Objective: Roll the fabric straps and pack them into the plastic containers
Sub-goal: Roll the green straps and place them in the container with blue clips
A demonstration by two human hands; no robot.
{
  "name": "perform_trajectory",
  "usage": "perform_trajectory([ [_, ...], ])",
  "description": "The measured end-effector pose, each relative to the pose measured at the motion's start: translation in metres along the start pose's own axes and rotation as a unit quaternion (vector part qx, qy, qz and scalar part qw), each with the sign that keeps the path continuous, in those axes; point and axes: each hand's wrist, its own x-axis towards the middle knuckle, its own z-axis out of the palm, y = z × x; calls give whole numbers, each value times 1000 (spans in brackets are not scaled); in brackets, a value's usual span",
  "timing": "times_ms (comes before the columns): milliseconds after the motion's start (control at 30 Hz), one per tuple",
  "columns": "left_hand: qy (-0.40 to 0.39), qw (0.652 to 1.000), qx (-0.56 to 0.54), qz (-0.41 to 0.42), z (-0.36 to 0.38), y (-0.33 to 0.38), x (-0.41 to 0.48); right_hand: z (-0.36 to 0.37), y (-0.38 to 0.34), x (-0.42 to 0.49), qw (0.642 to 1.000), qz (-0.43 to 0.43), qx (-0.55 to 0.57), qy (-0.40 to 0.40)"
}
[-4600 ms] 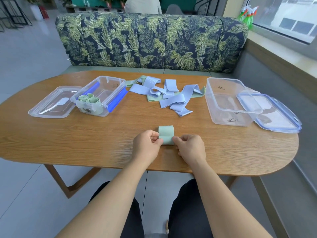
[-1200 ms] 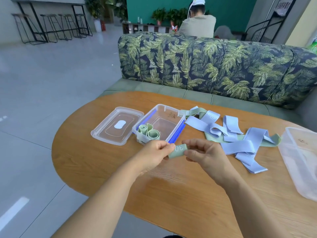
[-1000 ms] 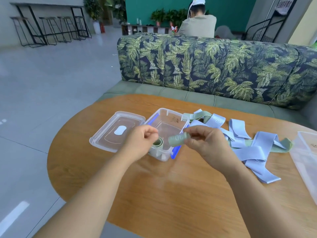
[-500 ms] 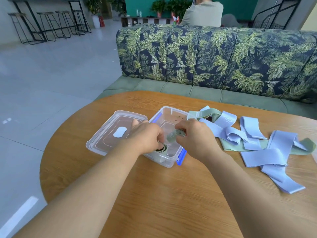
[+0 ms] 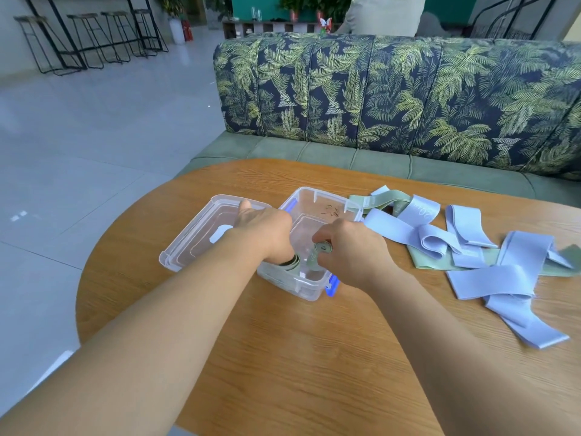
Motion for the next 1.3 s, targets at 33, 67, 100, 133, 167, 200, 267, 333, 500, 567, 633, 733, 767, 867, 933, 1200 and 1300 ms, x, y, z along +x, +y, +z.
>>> perform_trajectory([
  [33, -2, 1000, 3, -4, 0, 2, 2, 0, 0, 1, 1000, 1, -3, -9],
  [67, -3, 1000, 1, -9, 1, 2, 4, -1, 0, 1, 1000, 2, -6, -18],
  [100, -3, 1000, -6, -15, 2, 2, 5, -1, 0, 2, 1000, 2, -9, -28],
  [133, -2, 1000, -19, -21, 4, 2, 7, -2, -1, 2, 999, 3, -8, -41],
  [167, -1, 999, -34, -27, 5, 2, 8, -4, -2, 3, 998, 5, -3, -55],
  [200, 0, 998, -50, -32, 7, 1, 10, -5, -3, 4, 998, 6, 3, -69],
  [267, 7, 996, -78, -33, 13, -1, 12, -6, -6, 6, 996, 3, -6, -84],
  [333, 18, 994, -104, -28, 17, -3, 13, -7, -11, 7, 995, 0, -29, -100],
  [500, 29, 989, -139, -26, 19, -7, 15, -14, -26, 10, 985, 1, -31, -167],
  [567, 28, 989, -145, -27, 19, -8, 15, -16, -28, 13, 982, 6, -31, -186],
  [633, 27, 988, -149, -26, 19, -9, 16, -17, -29, 16, 981, 12, -35, -192],
  [733, 28, 988, -149, -24, 20, -10, 16, -14, -29, 19, 979, 25, -51, -194],
  [767, 28, 988, -149, -24, 20, -10, 16, -13, -30, 19, 979, 29, -53, -197],
  [867, 28, 988, -150, -23, 19, -10, 17, -10, -31, 21, 978, 30, -60, -200],
  [933, 29, 987, -155, -23, 19, -10, 17, -9, -32, 22, 978, 27, -67, -196],
  [1200, 42, 985, -169, -21, 24, -13, 17, -6, -28, 23, 986, 31, -76, -144],
  [1300, 44, 984, -171, -21, 26, -14, 18, -1, -28, 23, 986, 32, -97, -134],
])
